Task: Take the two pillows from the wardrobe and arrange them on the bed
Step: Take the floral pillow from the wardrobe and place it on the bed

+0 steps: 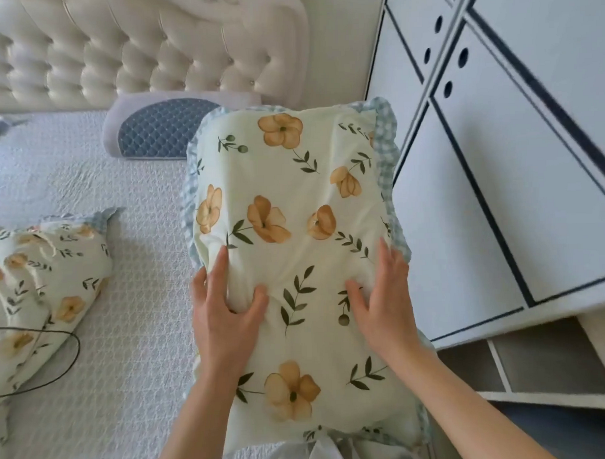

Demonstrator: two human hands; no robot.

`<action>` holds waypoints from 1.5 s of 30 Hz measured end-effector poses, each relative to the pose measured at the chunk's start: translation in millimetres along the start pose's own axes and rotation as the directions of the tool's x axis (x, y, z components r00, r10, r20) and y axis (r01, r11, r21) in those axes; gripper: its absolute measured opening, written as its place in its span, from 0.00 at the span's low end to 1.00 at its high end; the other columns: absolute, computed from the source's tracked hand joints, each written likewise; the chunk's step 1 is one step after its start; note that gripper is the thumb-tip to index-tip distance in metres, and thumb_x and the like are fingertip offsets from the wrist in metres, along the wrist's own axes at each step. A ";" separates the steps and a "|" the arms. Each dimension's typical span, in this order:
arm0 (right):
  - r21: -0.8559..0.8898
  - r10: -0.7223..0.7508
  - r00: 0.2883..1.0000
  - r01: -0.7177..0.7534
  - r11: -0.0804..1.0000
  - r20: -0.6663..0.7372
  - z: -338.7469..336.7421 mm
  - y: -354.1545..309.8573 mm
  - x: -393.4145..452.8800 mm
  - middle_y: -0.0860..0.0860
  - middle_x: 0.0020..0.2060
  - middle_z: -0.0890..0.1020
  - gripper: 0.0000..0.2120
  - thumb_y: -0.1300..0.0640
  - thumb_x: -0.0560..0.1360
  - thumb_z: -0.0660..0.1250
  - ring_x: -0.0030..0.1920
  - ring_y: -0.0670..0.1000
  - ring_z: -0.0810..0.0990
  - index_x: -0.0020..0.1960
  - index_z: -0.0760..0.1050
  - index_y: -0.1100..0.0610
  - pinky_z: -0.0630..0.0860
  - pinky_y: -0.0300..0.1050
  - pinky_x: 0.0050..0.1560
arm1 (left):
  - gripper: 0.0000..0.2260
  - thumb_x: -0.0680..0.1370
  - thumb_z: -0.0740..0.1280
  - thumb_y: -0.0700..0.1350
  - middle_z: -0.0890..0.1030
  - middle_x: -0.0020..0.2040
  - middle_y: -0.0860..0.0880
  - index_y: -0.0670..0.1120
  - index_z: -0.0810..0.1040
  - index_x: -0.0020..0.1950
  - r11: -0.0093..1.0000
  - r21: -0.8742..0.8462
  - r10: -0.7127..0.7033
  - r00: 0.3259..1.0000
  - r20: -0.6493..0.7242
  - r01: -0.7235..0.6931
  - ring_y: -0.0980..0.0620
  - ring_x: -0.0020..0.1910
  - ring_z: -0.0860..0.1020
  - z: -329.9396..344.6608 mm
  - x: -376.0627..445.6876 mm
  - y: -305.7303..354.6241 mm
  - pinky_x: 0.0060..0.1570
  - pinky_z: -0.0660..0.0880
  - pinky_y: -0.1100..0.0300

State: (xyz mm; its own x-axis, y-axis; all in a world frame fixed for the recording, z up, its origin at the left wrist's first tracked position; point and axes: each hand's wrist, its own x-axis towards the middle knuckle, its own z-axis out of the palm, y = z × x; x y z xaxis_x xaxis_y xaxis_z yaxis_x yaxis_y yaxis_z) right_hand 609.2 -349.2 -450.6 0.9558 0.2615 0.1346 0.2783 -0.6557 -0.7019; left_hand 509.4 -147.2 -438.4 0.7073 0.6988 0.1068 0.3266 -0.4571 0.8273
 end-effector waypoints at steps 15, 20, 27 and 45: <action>-0.150 -0.059 0.930 0.121 0.981 0.363 70.9 59.4 189.7 0.49 0.79 0.50 0.26 0.46 0.76 0.63 0.75 0.57 0.55 0.73 0.61 0.42 0.62 0.48 0.68 | 0.34 0.70 0.72 0.61 0.67 0.66 0.55 0.65 0.63 0.74 0.944 0.072 -0.316 0.946 -0.073 0.321 0.62 0.50 0.71 101.7 133.3 -8.0 0.47 0.69 0.60; -0.131 -0.078 0.908 0.144 0.981 0.412 76.1 67.5 273.7 0.49 0.79 0.51 0.26 0.46 0.76 0.62 0.75 0.57 0.57 0.72 0.61 0.42 0.64 0.50 0.67 | 0.34 0.70 0.71 0.62 0.67 0.66 0.55 0.65 0.62 0.74 0.927 0.090 -0.353 0.928 -0.121 0.364 0.61 0.49 0.70 138.7 192.0 15.2 0.43 0.68 0.61; -0.096 -0.114 0.885 0.175 0.980 0.451 95.0 66.9 368.8 0.49 0.78 0.52 0.25 0.46 0.77 0.62 0.75 0.56 0.57 0.72 0.62 0.43 0.66 0.50 0.67 | 0.33 0.70 0.70 0.63 0.67 0.63 0.56 0.63 0.64 0.74 0.905 0.061 -0.404 0.895 -0.187 0.421 0.61 0.48 0.72 170.8 267.7 24.6 0.45 0.69 0.60; -0.131 -0.084 0.828 0.187 0.974 0.555 215.7 -22.3 625.4 0.56 0.76 0.59 0.24 0.49 0.77 0.62 0.72 0.61 0.61 0.72 0.65 0.47 0.67 0.55 0.67 | 0.32 0.70 0.71 0.62 0.70 0.60 0.56 0.61 0.67 0.73 0.841 -0.035 -0.530 0.808 -0.258 0.540 0.56 0.50 0.74 184.1 528.2 -6.9 0.41 0.69 0.62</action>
State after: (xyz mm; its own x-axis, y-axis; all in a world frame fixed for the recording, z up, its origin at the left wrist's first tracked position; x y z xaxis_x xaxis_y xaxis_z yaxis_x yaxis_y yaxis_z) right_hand 1180.2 -18.2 -501.7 0.7148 0.6646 -0.2176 0.4617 -0.6822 -0.5669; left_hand 996.2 123.8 -489.2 0.2365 0.9488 -0.2095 0.6346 0.0124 0.7727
